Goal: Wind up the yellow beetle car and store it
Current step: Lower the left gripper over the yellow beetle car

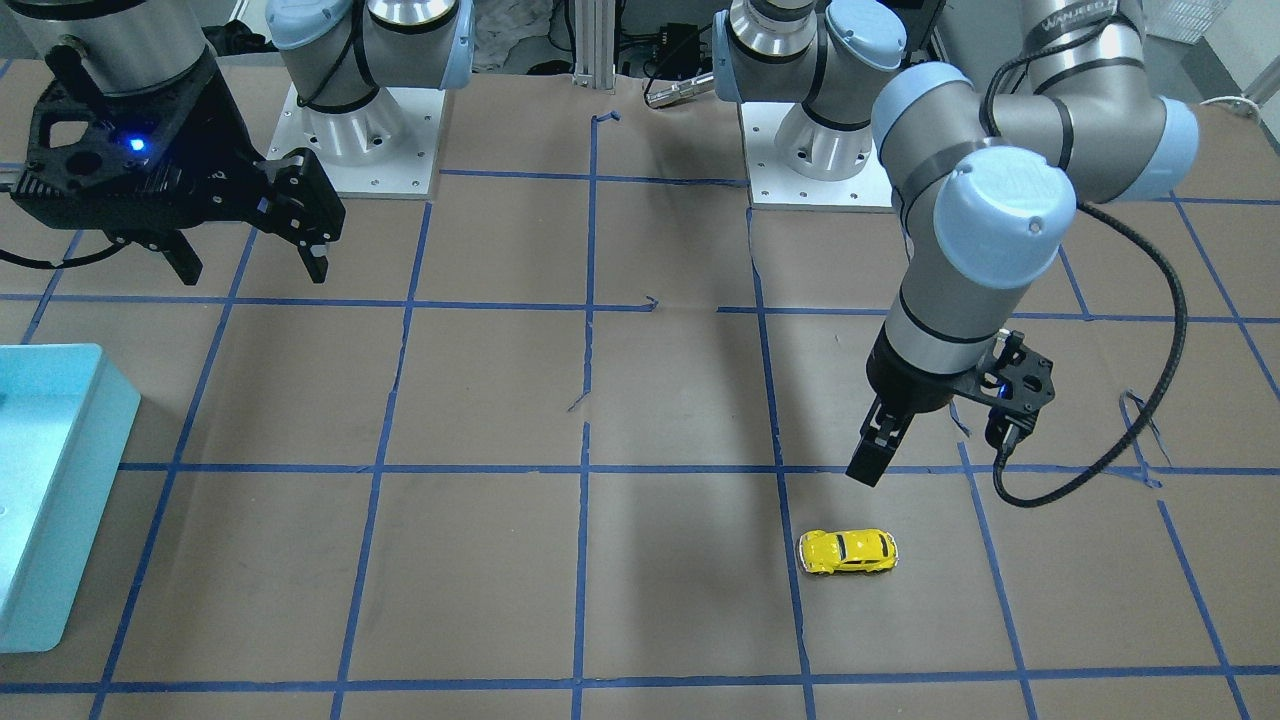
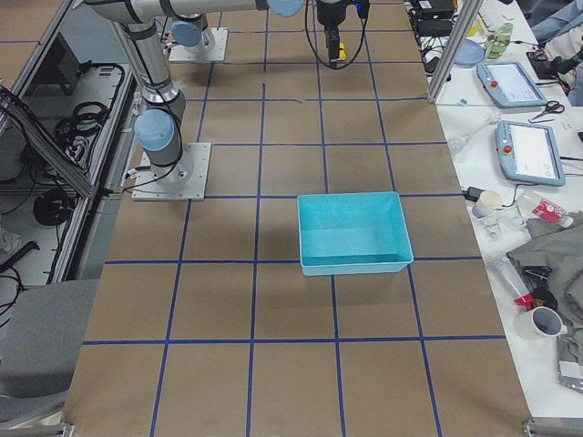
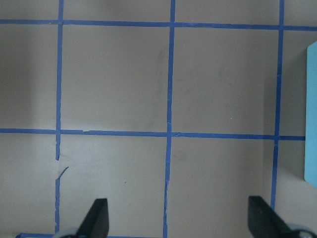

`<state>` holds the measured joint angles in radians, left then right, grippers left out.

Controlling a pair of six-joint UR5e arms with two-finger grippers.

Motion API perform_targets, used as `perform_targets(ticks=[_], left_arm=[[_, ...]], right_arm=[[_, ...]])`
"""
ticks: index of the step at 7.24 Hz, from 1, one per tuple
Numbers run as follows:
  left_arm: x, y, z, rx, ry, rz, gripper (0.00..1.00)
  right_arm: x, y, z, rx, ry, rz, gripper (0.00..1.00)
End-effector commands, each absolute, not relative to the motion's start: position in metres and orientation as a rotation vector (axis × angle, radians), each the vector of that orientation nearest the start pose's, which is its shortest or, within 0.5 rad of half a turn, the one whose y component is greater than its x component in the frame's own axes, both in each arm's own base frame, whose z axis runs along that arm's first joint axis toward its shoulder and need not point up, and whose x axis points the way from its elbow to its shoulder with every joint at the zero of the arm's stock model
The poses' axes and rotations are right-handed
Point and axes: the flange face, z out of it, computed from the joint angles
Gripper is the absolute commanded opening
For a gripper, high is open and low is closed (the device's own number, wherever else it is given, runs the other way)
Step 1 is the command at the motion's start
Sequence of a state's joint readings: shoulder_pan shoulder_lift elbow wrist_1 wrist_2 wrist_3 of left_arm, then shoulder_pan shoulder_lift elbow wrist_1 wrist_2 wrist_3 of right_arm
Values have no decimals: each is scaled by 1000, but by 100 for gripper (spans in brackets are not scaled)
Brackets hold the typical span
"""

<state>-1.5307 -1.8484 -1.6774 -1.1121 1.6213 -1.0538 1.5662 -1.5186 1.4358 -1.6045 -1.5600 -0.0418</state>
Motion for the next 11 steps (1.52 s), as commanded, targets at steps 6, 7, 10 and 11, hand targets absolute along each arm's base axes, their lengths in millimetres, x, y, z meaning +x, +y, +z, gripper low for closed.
perform_targets(ticks=[6,7,10,11], left_arm=[[-55,-648,201,-2057,2408,-43,100],[-46,-651,190,-2069,2388,-22,100],[-47,-653,183,-2137,2337,-19,100],[-47,-654,182,-2201,2293,-35,100]], right_arm=[[133,-524,532,-61,3128,-180,100],[132,-524,532,-61,3128,-181,100],[132,-524,532,-61,3128,-181,100],[132,-524,532,-59,3128,-180,100]])
